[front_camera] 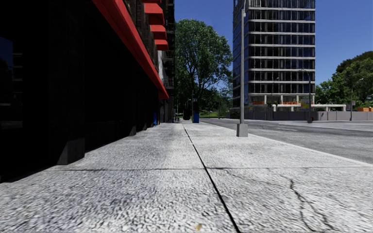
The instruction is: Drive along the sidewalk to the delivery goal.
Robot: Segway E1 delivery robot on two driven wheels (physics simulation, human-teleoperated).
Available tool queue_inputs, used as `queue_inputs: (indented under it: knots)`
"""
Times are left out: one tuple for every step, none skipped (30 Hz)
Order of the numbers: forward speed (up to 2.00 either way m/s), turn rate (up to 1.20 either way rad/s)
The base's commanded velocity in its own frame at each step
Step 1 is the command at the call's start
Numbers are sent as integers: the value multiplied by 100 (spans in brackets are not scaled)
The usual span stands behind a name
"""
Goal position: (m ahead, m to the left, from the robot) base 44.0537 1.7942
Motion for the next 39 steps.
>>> queue_inputs:
  knots:
    - [194, 0]
    - [194, 0]
    - [194, 0]
    - [194, 0]
    - [194, 0]
    - [194, 0]
    - [194, 0]
    - [194, 0]
    - [194, 0]
    - [194, 0]
    - [194, 0]
    - [195, 0]
    - [197, 0]
    - [198, 0]
    - [198, 0]
    - [198, 0]
    - [198, 0]
    - [198, 0]
    - [198, 0]
    - [198, 0]
    - [198, 0]
    - [198, 0]
    - [198, 0]
    - [198, 0]
    - [198, 0]
    - [198, 0]
    - [198, 0]
    - [198, 0]
    - [198, 0]
    - [200, 0]
    - [200, 0]
    - [200, 0]
    - [200, 0]
    - [200, 0]
    - [200, 0]
    - [200, 0]
    - [200, 0]
    - [200, 0]
    - [200, 0]
